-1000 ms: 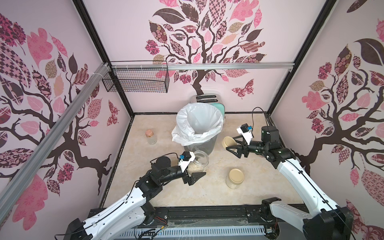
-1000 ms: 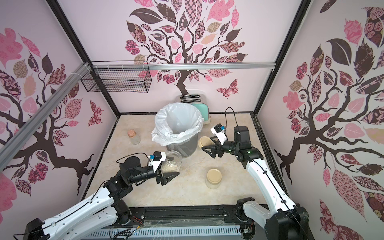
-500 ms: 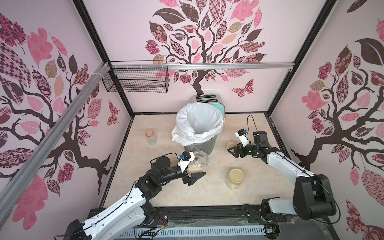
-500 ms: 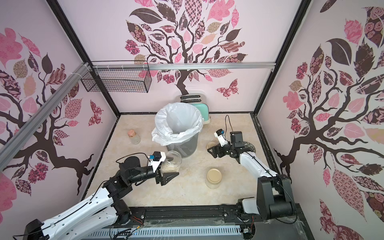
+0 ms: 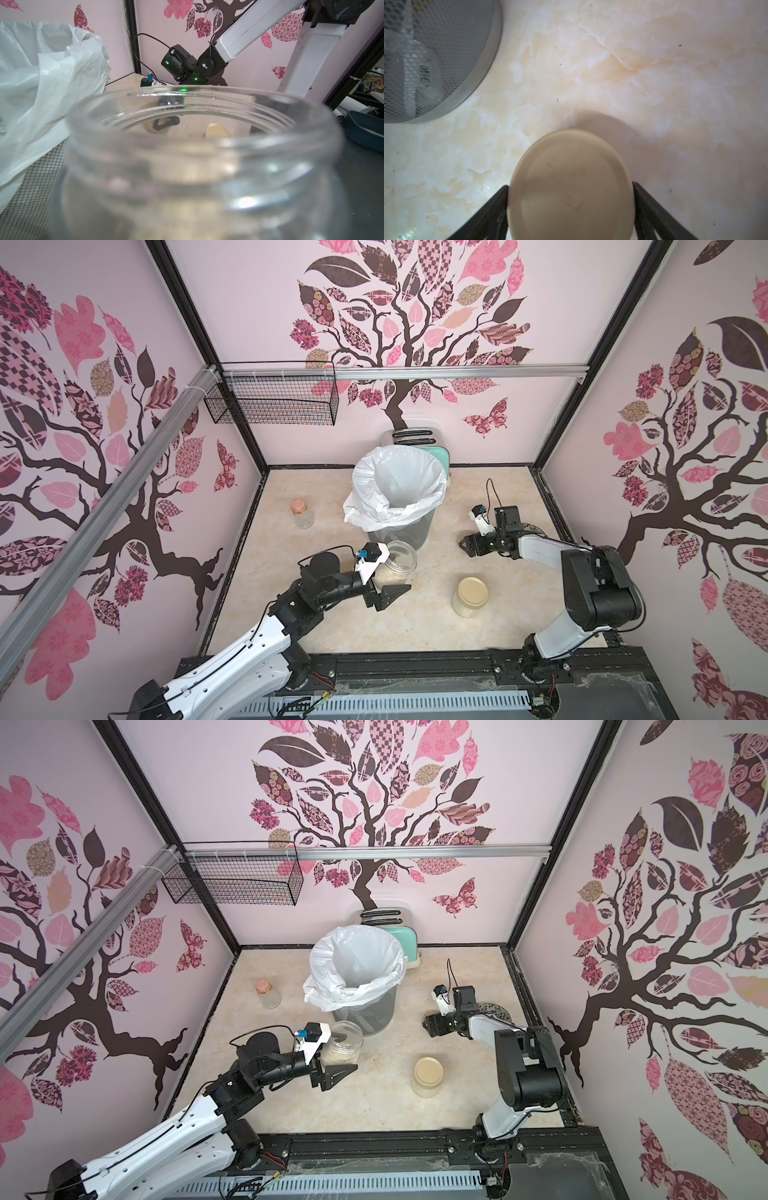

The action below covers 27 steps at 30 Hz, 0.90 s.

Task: Empty moldy rice from jars
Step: Place the lid at the center of the board.

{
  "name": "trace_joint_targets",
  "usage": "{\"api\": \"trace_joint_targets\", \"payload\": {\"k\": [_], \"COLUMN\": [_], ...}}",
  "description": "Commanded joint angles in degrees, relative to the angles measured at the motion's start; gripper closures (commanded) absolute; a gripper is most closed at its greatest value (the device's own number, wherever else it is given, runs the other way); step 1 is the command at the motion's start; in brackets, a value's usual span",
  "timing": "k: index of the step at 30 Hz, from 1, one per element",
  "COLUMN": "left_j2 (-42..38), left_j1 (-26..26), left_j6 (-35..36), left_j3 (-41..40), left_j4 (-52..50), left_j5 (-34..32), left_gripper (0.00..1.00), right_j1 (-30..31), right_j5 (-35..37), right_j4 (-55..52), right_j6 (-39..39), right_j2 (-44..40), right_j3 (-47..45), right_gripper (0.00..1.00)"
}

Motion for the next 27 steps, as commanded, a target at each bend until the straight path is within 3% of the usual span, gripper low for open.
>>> {"api": "trace_joint_targets", "payload": {"k": [1, 8, 20, 27], "left_j2": [-1.2, -1.4, -0.8, -0.5], "left_j1": [0.3, 0.3, 0.3, 0.3], "left_j6": [0.6, 0.8, 0.9, 1.0], "left_j3": [2.5, 2.5, 2.6, 2.8], "left_j4": [4.9, 3.1, 3.1, 3.2], "left_j5": [0.7, 0.6, 0.5, 0.7], "left_gripper": [0.51, 0.51, 0.51, 0.51], "right_j1": [-0.5, -0.5, -0.4, -0.5], "right_j5": [1.9, 2.8, 2.2, 2.8], "right_j4": [1.7, 3.2, 2.3, 0.1], "right_j6": [0.2, 0.5, 0.4, 0.2], "right_j2": [1.9, 3.8, 1.7, -2.1], "right_j3": [1.7, 1.3, 1.8, 4.5], "right_gripper": [0.34, 0.28, 0.01, 0.01]}}
